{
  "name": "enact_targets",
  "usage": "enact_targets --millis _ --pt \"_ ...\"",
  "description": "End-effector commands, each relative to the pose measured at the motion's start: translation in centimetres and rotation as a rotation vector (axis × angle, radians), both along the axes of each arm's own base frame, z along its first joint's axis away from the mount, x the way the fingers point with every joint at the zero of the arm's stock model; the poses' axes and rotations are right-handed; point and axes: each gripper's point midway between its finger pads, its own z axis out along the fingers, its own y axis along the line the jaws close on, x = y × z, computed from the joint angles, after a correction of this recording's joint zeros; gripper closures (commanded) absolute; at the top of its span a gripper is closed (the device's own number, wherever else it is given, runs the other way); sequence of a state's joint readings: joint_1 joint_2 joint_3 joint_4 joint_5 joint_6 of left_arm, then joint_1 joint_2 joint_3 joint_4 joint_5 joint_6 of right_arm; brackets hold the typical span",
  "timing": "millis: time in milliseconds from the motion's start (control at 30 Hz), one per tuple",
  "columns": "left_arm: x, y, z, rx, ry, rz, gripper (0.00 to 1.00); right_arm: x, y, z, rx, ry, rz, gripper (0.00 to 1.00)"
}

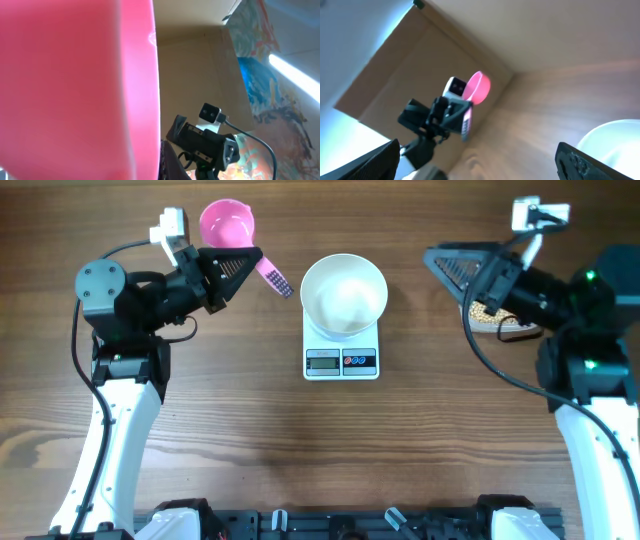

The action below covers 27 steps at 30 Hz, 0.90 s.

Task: Scoop item into bowl and weigh 150g on scale

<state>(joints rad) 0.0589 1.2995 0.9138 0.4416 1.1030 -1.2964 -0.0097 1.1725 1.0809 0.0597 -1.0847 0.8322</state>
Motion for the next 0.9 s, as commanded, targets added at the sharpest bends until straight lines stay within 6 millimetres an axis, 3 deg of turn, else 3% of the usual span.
enact_targets --millis 0,200,400,533,700,867 --pt "0.7 0.5 0.9 -0.004 -0.023 0.061 0.96 -0.8 2.0 0.7 0.053 0.096 0.049 0.01" --pt "1.8 0.8 1.0 -0.023 -0.005 0.143 0.96 -0.6 4.0 -0.5 0.078 0.214 0.059 0.01" --pt "1.8 -0.7 1.0 -0.03 -0.001 0.143 0.96 0.3 4.0 -0.1 0.072 0.262 0.011 0.01" --pt "1.9 -1.0 1.1 -0.03 -0.004 0.151 0.96 1.9 3.8 -0.3 0.036 0.311 -0.034 0.01" --pt "2.0 -1.0 1.1 -0.031 -0.003 0.158 0.96 6.3 0.0 -5.3 -0.159 0.451 -0.362 0.01" --pt "2.0 -1.0 1.1 -0.031 -0.003 0.157 0.96 7.3 -4.6 -9.5 -0.431 0.435 -0.593 0.01"
